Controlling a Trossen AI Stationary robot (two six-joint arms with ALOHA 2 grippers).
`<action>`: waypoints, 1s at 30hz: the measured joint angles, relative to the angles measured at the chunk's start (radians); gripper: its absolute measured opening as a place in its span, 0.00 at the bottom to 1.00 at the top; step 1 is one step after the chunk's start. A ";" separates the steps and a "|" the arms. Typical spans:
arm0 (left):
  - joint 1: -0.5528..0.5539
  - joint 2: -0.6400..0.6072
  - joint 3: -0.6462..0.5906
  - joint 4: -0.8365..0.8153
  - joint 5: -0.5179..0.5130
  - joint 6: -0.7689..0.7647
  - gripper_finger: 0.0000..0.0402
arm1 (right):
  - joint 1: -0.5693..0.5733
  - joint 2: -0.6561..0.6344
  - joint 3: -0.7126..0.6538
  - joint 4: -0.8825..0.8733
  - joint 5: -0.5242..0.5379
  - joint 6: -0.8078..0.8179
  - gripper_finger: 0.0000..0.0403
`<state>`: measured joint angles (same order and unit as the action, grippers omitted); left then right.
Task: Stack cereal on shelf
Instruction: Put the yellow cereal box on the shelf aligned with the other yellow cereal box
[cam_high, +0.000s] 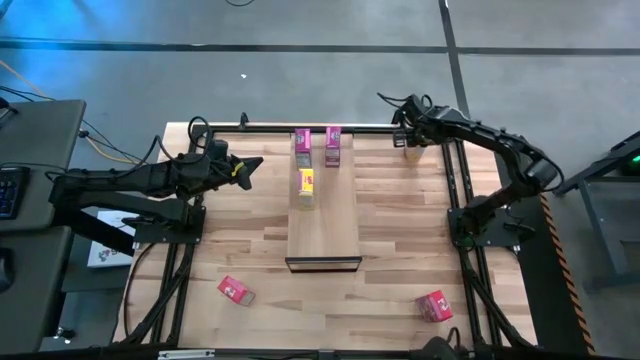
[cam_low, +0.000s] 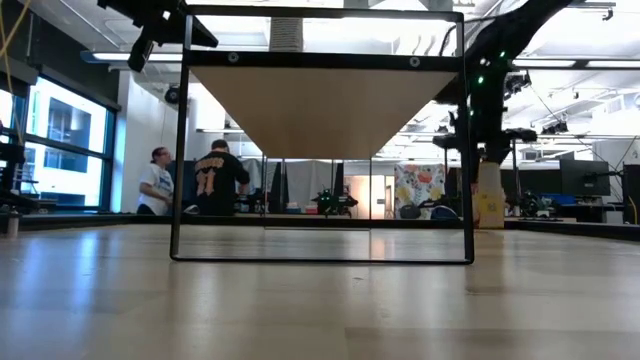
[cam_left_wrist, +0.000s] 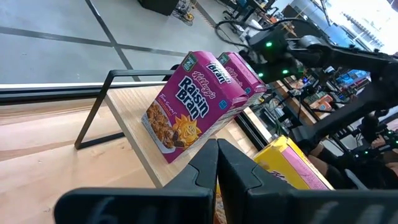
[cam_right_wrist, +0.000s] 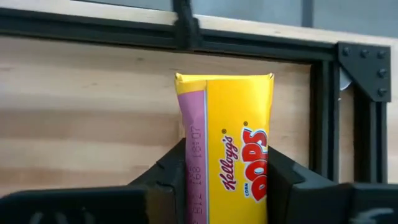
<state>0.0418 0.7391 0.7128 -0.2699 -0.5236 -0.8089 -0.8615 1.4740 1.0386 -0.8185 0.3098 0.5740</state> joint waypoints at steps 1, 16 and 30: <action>0.000 0.000 0.000 0.000 0.000 0.000 0.00 | 0.001 -0.024 0.000 -0.010 -0.008 -0.018 0.28; 0.000 0.000 0.000 0.000 -0.010 -0.009 0.00 | 0.278 -0.519 0.200 -0.107 -0.651 -0.233 0.29; 0.000 0.000 0.000 0.000 -0.011 -0.010 0.00 | 0.801 -0.183 0.574 -0.122 -0.407 -0.512 0.29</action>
<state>0.0414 0.7391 0.7128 -0.2695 -0.5343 -0.8185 -0.0603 1.2914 1.6124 -0.9400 -0.0975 0.0624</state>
